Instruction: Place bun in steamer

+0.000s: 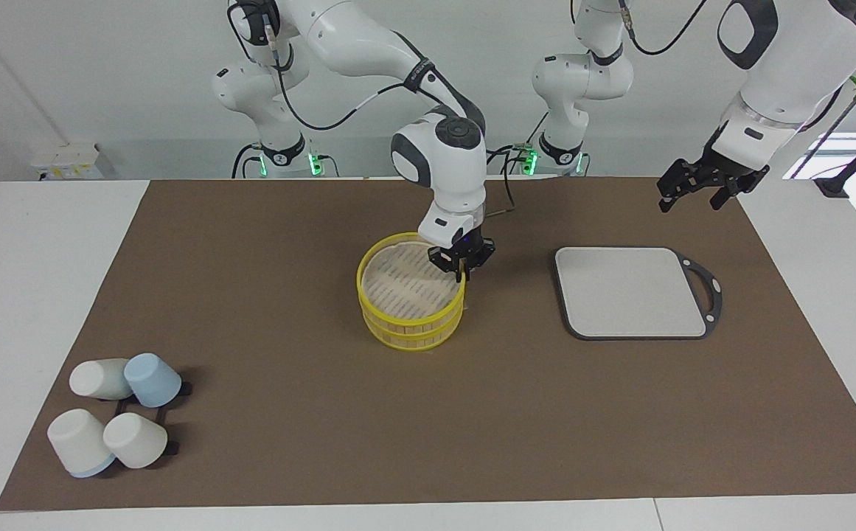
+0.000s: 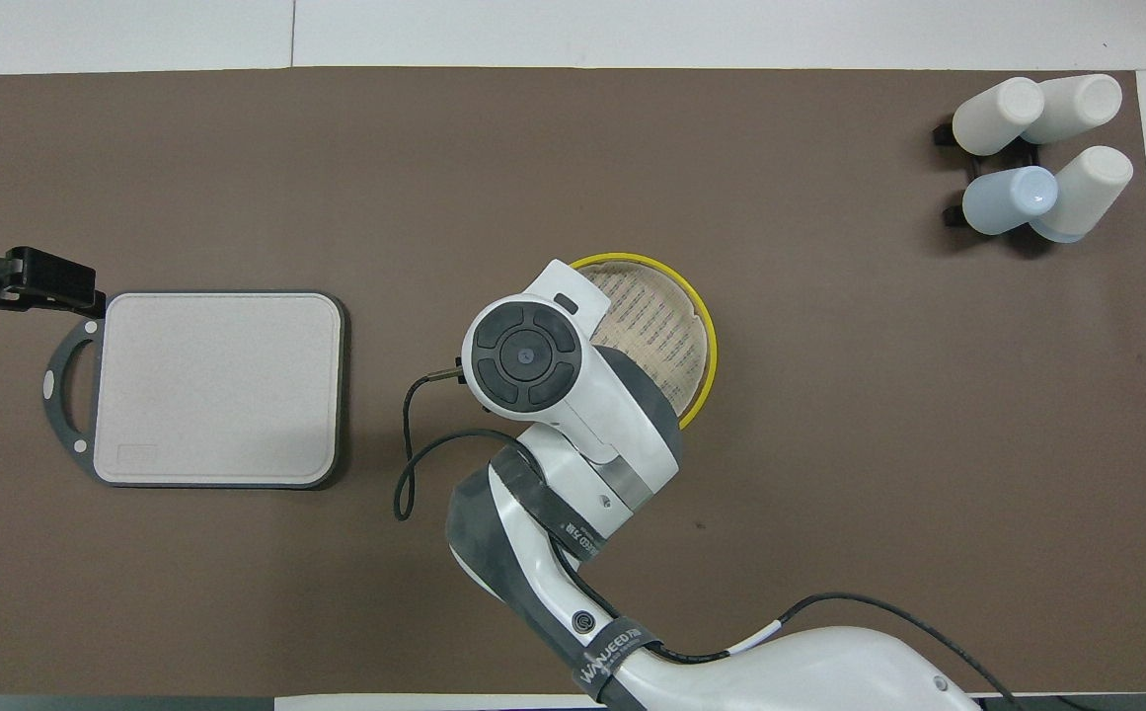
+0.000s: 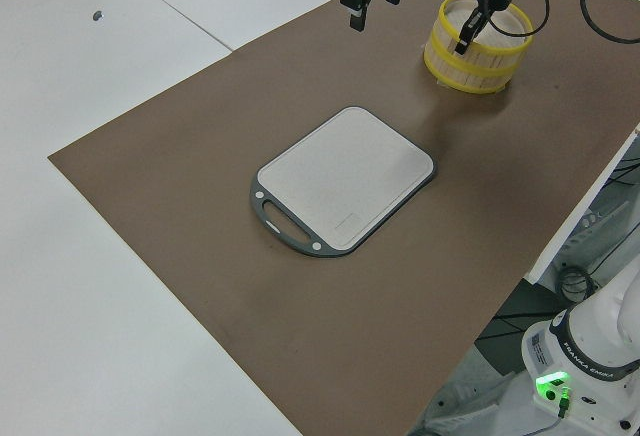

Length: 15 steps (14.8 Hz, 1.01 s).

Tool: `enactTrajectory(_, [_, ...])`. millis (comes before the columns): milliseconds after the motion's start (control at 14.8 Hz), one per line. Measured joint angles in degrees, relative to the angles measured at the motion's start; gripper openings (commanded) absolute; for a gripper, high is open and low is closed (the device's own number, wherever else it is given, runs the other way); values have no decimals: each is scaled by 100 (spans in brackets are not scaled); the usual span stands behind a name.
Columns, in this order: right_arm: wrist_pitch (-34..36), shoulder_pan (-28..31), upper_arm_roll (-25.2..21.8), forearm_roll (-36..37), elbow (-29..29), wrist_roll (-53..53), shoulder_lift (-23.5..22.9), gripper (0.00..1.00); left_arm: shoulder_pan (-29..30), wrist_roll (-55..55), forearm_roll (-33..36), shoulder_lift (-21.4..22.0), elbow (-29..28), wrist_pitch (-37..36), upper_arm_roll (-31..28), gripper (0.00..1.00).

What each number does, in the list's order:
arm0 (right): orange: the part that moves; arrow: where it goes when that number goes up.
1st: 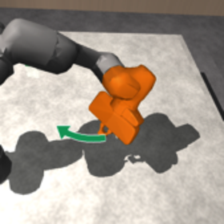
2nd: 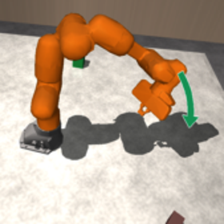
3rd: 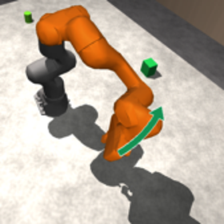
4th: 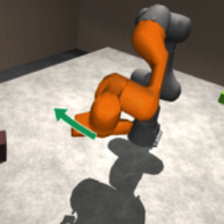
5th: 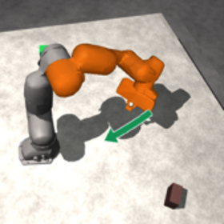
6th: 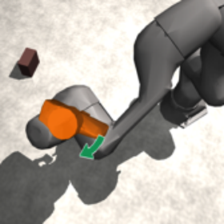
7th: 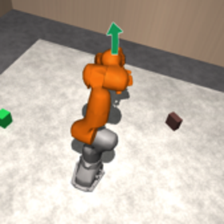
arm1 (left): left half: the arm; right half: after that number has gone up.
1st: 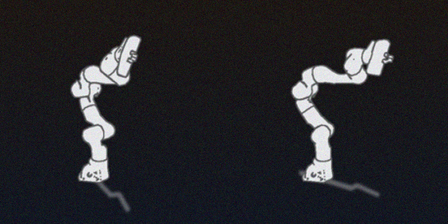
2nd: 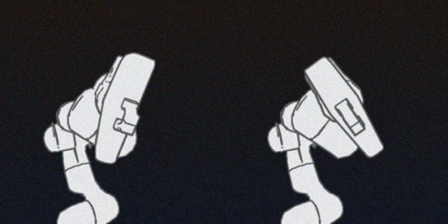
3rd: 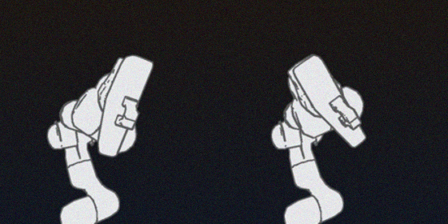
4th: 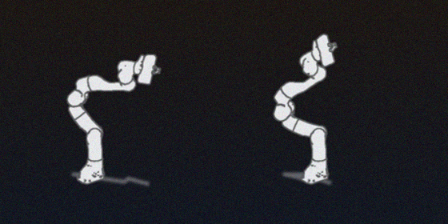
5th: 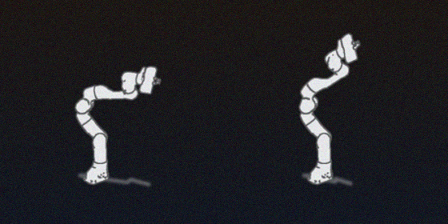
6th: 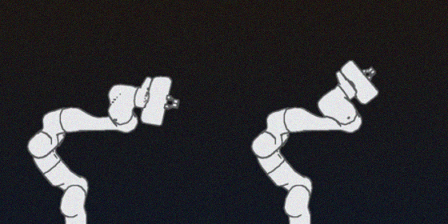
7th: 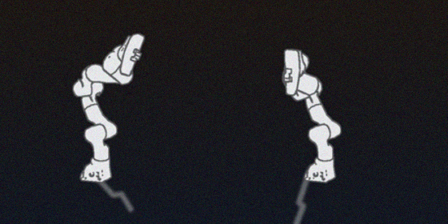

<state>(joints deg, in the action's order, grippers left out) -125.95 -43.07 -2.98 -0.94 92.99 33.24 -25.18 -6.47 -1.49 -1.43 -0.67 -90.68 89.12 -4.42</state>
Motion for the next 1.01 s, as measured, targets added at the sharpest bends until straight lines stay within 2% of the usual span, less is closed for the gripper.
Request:
enactTrajectory(203, [124,0,-43,9,-71,0,3,100,0,1,0,0,0,0,-2,100])
enactTrajectory(541, [1183,301,-131,16,-595,-7,150,100,0,1,0,0,0,0,-2,100])
enactTrajectory(743, [1794,836,-152,21,-713,-59,501,100,0,1,0,0,0,0,-2,100])
enactTrajectory(1014, [2610,1972,-165,14,-737,-609,1124,100,0,1,0,0,0,0,-2,100])
